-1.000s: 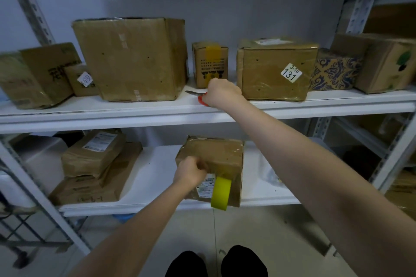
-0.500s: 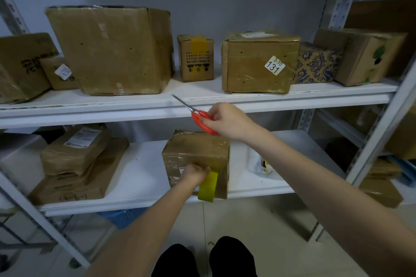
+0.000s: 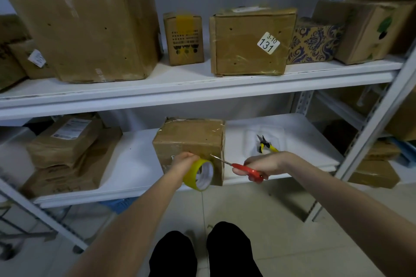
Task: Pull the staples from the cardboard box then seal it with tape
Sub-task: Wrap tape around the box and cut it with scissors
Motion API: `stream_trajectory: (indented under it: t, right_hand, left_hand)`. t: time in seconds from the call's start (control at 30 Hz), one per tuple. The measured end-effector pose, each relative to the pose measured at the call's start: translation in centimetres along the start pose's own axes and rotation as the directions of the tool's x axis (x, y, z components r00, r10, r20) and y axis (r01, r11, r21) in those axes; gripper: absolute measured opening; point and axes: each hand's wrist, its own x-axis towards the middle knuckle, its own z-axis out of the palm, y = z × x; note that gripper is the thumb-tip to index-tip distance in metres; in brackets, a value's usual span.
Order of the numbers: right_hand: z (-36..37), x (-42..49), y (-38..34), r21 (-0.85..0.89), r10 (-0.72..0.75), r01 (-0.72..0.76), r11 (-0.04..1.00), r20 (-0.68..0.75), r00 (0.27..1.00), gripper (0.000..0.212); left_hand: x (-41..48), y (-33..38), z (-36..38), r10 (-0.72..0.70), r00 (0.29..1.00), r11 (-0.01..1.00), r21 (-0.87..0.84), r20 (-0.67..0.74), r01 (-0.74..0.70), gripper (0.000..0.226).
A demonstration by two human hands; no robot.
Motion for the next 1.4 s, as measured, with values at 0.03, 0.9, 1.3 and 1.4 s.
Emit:
stream_trajectory:
  t: [0.03, 0.9, 1.3, 1.4]
  right_hand:
    - [0.0, 0.3, 0.3, 0.051, -0.001, 0.0, 0.999, 0.018, 1.0, 0.062]
    - [-1.3, 2.9, -0.8, 0.047, -0.104, 0.109, 0.993, -0.098, 0.99, 0.05]
    - [-2.3, -0.5, 0.0, -0.14, -0.036, 0.022, 0.99, -0.103, 0.994, 0.049]
    - [-2.1, -0.8, 0.1, -0.164, 0.007, -0.022, 0.986, -0.086, 0.996, 0.051]
  left_hand:
    - [0.1, 0.0, -0.1, -0.007, 1.0, 1.0, 0.002, 0.013, 0.006, 0.016]
    - [1.0, 1.5, -0.7, -0.05, 0.998, 0.993, 0.102, -0.026, 0.053, 0.017]
    - [1.1, 2.1, -0.5, -0.015, 0.999, 0.976, 0.216, -0.042, 0.024, 0.028]
    - [1.0, 2.1, -0.5, -0.018, 0.999, 0.974, 0.224, -0.035, 0.025, 0.03]
